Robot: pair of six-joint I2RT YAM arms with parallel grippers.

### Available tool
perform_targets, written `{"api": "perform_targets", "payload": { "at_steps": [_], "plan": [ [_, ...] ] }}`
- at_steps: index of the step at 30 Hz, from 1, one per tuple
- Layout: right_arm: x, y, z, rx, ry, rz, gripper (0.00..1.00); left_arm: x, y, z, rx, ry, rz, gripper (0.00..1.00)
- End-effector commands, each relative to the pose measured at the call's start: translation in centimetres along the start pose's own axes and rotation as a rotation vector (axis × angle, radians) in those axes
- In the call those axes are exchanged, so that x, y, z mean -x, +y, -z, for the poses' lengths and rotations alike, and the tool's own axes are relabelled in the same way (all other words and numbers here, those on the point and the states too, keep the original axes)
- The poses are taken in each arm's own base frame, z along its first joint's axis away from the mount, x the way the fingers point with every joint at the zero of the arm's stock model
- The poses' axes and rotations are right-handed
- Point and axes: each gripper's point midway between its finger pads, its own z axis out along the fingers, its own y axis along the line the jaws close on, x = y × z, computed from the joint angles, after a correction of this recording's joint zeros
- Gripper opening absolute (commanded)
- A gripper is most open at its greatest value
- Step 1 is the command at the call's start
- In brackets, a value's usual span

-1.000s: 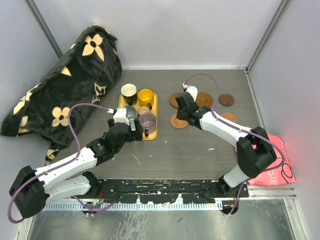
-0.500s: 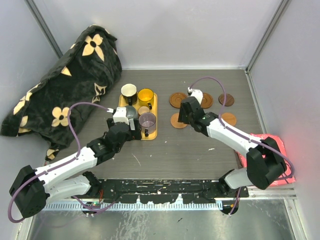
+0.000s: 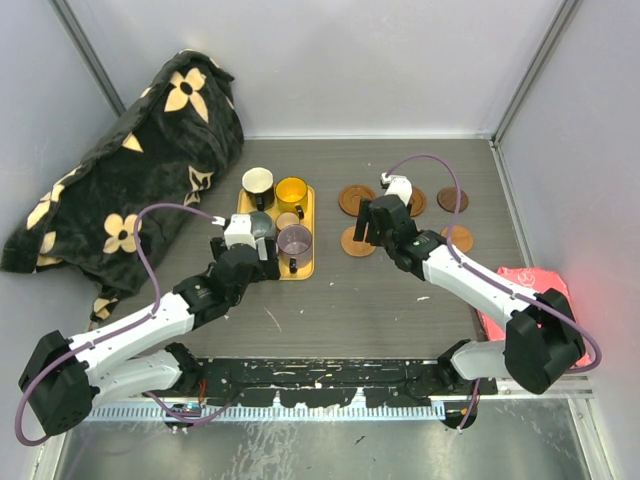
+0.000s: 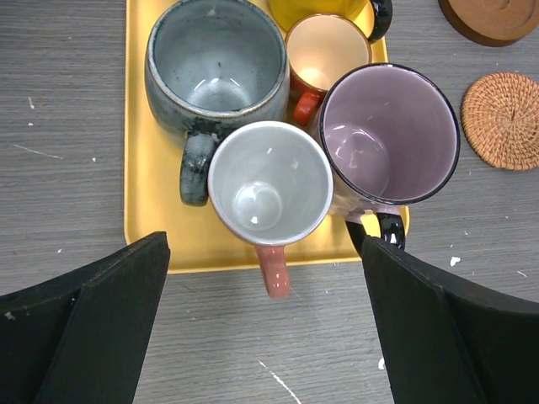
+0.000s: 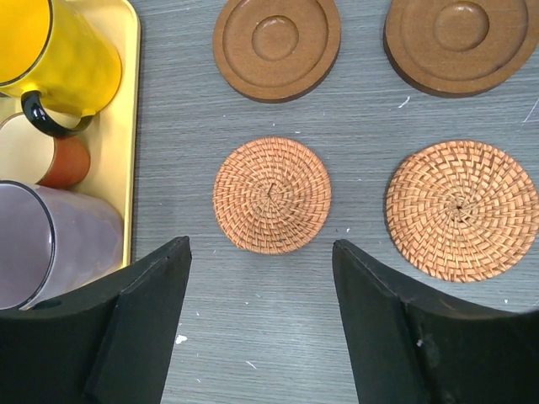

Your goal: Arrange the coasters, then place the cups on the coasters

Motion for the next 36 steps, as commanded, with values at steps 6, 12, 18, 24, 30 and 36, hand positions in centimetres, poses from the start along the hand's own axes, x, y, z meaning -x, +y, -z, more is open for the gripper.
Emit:
{"api": "perform_targets", "payload": {
  "at_steps": [6, 12, 18, 24, 30, 36],
  "plan": [
    [3.6, 0.8, 1.6, 0.049, -0.129, -0.013, 0.77, 3.5, -0.1, 0.7, 0.033, -0.074, 0.035, 0.98],
    [4.1, 1.2, 2.0, 0.075, -0.152, -0.022, 0.80, 3.8, 0.1, 1.2, 0.031, -0.081, 0.035, 0.98],
    [4.6, 1.6, 2.1, 0.093, -0.159, -0.046, 0.88, 3.8, 0.6, 1.7, 0.033, -0.085, 0.032, 0.98],
    [5.1, 2.1, 1.9, 0.097, -0.164, -0.053, 1.00, 3.6, 1.0, 2.0, 0.037, -0.086, 0.032, 0.98],
    [4.7, 2.5, 1.3, 0.110, -0.135, -0.053, 1.00, 3.6, 1.2, 2.3, 0.034, -0.093, 0.040, 0.98],
    [5.0, 2.3, 1.2, 0.096, -0.145, -0.091, 1.00, 3.9, 1.5, 2.4, 0.040, -0.108, 0.037, 0.98]
  ]
}}
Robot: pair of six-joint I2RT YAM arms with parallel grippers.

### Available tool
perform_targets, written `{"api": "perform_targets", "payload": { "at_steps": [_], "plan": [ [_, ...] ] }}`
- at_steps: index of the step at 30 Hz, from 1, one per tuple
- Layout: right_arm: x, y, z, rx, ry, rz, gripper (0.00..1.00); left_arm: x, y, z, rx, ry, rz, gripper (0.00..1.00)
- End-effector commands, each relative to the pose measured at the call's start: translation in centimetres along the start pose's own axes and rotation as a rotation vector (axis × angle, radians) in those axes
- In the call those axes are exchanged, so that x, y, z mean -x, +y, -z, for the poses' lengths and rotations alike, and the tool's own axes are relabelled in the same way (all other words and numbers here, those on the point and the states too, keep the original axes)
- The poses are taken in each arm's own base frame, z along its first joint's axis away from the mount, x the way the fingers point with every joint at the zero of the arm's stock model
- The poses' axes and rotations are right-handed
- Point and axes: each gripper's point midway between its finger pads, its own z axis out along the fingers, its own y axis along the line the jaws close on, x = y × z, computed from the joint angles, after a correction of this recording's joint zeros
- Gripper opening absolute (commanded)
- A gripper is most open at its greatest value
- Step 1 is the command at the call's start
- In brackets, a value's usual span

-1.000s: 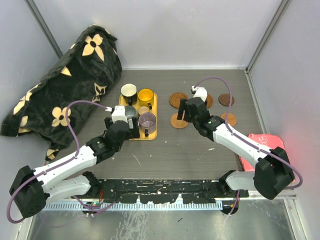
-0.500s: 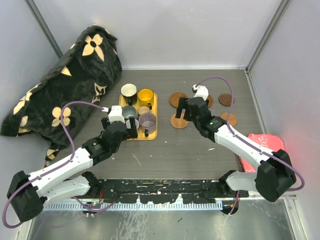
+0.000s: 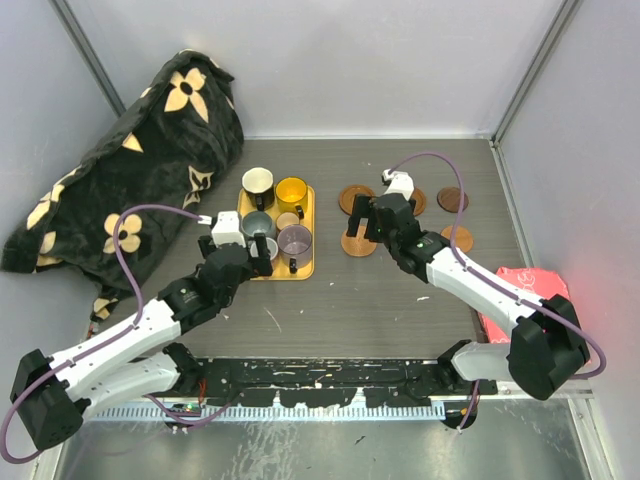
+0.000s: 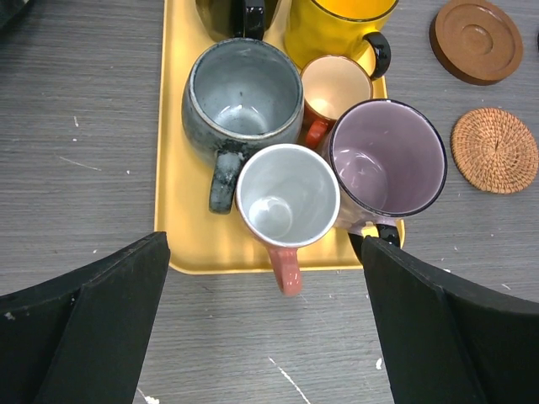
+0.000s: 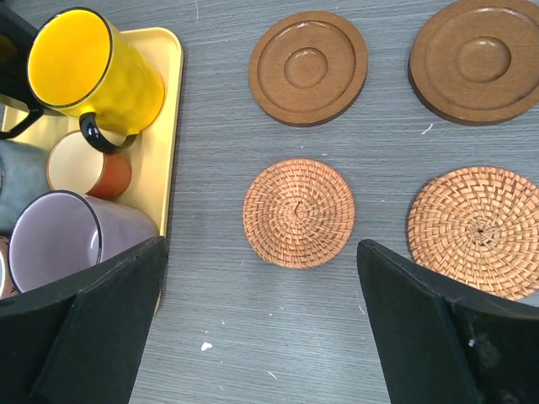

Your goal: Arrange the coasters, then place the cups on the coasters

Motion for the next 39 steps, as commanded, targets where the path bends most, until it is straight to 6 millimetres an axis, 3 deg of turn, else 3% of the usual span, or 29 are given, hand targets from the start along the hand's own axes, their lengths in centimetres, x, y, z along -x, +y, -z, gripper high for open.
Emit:
{"api": "perform_targets", "payload": {
  "at_steps": [1, 12, 16, 24, 39],
  "plan": [
    [3.5, 0.9, 0.2, 0.003, -0.099, -0.082, 1.00, 1.4, 0.3, 0.2, 0.017, -0.052, 0.021, 0.98],
    [2.9, 0.5, 1.4, 0.038, -0.110, -0.063, 1.00, 3.4, -0.2, -1.5, 0.050, -0.107, 0.007, 0.98],
    [3.4, -0.6, 2.2, 0.011, -0.165, -0.075, 1.00, 3.0, -0.5, -2.2, 0.045, -0.101, 0.002, 0.98],
    [3.7, -0.3, 3.5, 0.078, -0.222, -0.056, 1.00, 1.9, -0.4, -2.8, 0.029, -0.098, 0.008, 0.98],
    [2.4, 0.7, 2.4, 0.097, -0.151, -0.103, 1.00, 1.6, -0.1, -2.3, 0.010, -0.093, 0.136, 0.98]
  ]
}}
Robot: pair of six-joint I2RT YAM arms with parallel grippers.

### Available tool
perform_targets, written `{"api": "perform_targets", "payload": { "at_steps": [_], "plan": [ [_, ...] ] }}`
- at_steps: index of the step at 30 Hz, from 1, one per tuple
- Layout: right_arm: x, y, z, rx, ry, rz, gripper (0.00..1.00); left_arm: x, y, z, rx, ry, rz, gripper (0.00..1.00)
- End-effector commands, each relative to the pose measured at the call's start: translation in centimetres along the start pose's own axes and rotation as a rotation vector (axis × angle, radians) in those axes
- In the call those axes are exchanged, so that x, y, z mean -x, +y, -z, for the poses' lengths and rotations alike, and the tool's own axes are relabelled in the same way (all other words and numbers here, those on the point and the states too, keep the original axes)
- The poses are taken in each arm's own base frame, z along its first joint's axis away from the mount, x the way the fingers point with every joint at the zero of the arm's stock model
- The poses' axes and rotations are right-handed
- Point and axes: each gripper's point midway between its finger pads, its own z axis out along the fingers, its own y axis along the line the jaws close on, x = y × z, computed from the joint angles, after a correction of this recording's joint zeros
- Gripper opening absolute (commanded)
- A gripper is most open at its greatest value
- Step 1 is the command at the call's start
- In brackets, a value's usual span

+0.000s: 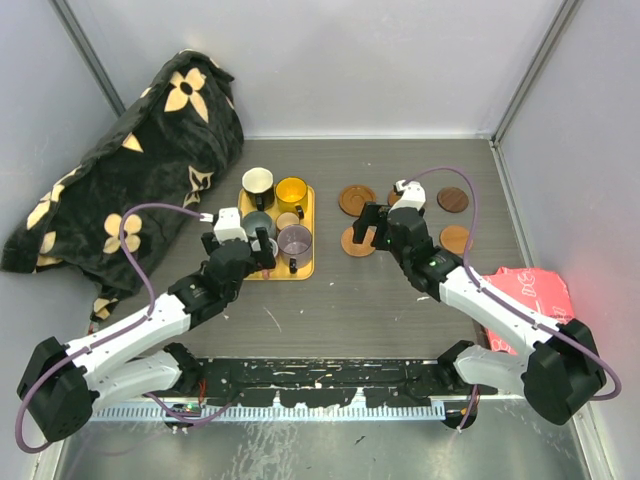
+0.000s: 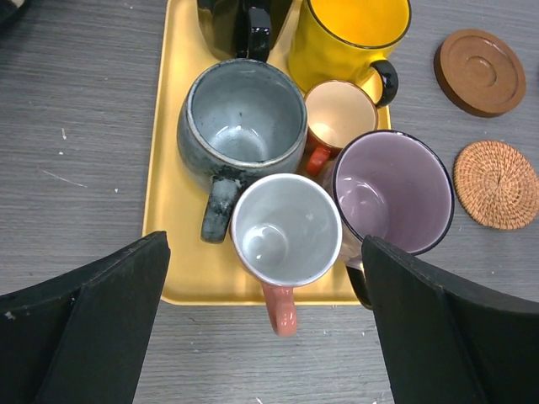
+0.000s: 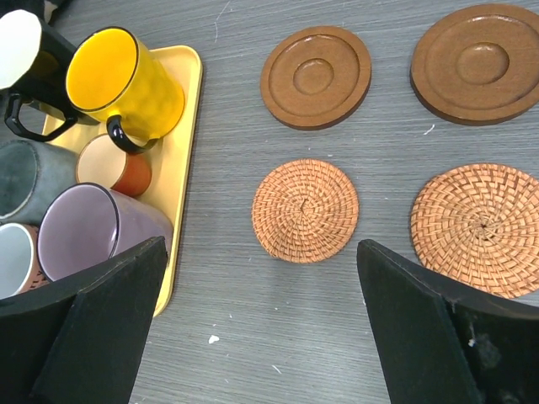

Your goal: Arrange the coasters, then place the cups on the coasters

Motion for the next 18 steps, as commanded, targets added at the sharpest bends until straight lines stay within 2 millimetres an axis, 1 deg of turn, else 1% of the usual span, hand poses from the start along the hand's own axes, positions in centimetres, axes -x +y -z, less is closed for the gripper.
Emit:
{"api": "perform_targets", "payload": {
  "at_steps": [1, 5, 14, 18],
  "plan": [
    [2.2, 1.4, 0.0, 0.042, -0.070, -0.061, 1.00, 1.5, -0.2, 0.0, -0.009, -0.047, 0.096, 0.98],
    [2.2, 1.5, 0.1, 0.055, -0.072, -0.056, 1.00, 1.4, -0.1, 0.0, -0.007, -0.038, 0.083, 0.98],
    [1.8, -0.2, -0.8, -0.091, -0.012, -0.048, 1.00, 1.6, 0.3, 0.1, 0.010, -0.043, 0.062, 0.98],
    [1.8, -0.1, -0.8, -0.078, -0.014, -0.029, 1.00, 1.8, 0.6, 0.1, 0.020, -0.052, 0.064, 0.98]
  ]
}}
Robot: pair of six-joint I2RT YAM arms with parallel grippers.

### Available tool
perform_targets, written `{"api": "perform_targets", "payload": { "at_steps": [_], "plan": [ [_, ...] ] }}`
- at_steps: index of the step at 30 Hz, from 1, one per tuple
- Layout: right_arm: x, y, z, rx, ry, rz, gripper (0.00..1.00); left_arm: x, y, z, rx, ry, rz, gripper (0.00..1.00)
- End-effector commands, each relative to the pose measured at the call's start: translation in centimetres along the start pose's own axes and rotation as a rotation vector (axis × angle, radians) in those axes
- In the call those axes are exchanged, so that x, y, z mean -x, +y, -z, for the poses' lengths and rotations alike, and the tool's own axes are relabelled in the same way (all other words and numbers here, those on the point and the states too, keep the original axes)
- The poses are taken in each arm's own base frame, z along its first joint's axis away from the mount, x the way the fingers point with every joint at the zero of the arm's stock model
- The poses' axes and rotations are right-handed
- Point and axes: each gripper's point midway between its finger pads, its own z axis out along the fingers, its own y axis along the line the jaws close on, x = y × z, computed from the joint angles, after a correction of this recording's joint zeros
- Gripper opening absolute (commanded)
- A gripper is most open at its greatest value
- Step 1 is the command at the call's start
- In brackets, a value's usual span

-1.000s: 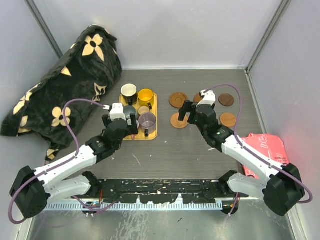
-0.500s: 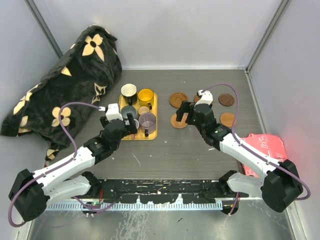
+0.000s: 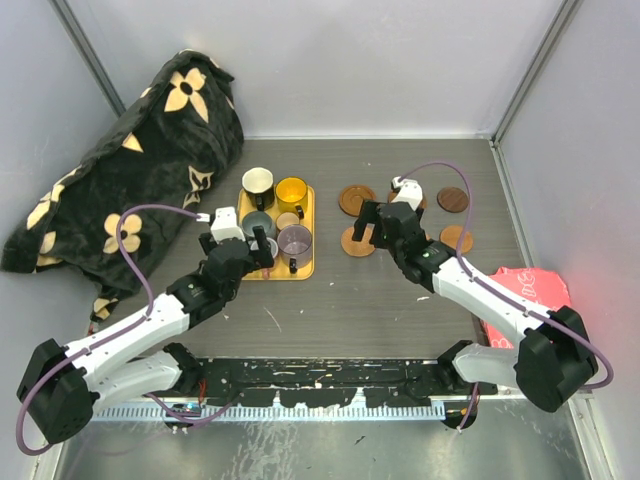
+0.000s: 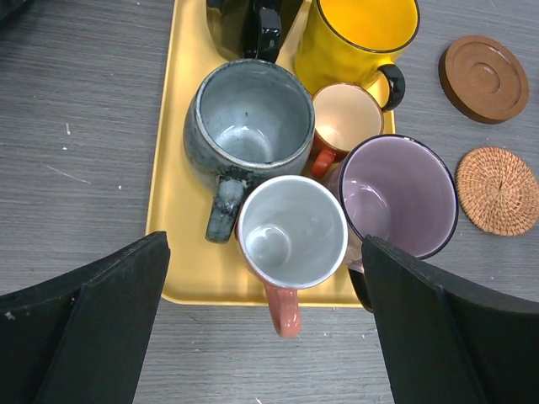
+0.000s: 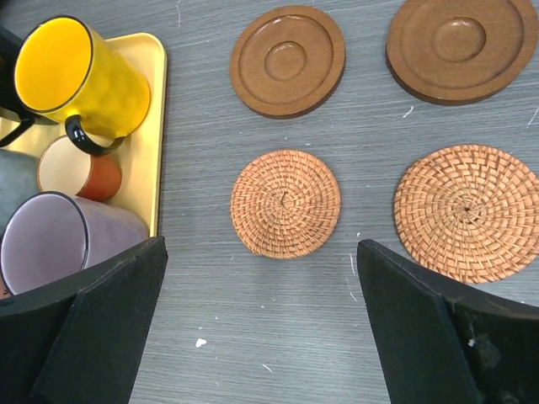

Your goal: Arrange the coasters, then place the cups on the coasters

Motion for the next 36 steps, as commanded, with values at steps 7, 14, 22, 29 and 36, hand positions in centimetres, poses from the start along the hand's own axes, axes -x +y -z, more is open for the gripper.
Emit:
{"api": "perform_targets", "payload": {
  "at_steps": [7, 14, 22, 29, 36],
  "plan": [
    [1.9, 2.0, 0.6, 0.086, -0.035, -0.014, 1.00, 1.8, 1.5, -0.1, 0.094, -0.057, 0.041, 0.98],
    [0.0, 4.1, 0.3, 0.100, 0.016, 0.006, 1.00, 2.0, 3.0, 0.1, 0.138, -0.072, 0.090, 0.98],
    [-2.1, 8.6, 0.8, 0.151, 0.049, 0.066, 0.99, 2.2, 3.6, 0.3, 0.147, -0.090, 0.112, 0.98],
    [-5.6, 12.3, 1.8, 0.170, 0.096, 0.106, 0.87, 2.2, 4.1, 0.5, 0.170, -0.094, 0.124, 0.98],
    [-8.2, 15.5, 2.1, 0.181, 0.129, 0.148, 0.87, 2.3, 4.4, 0.7, 0.170, -0.104, 0.138, 0.98]
  ]
}}
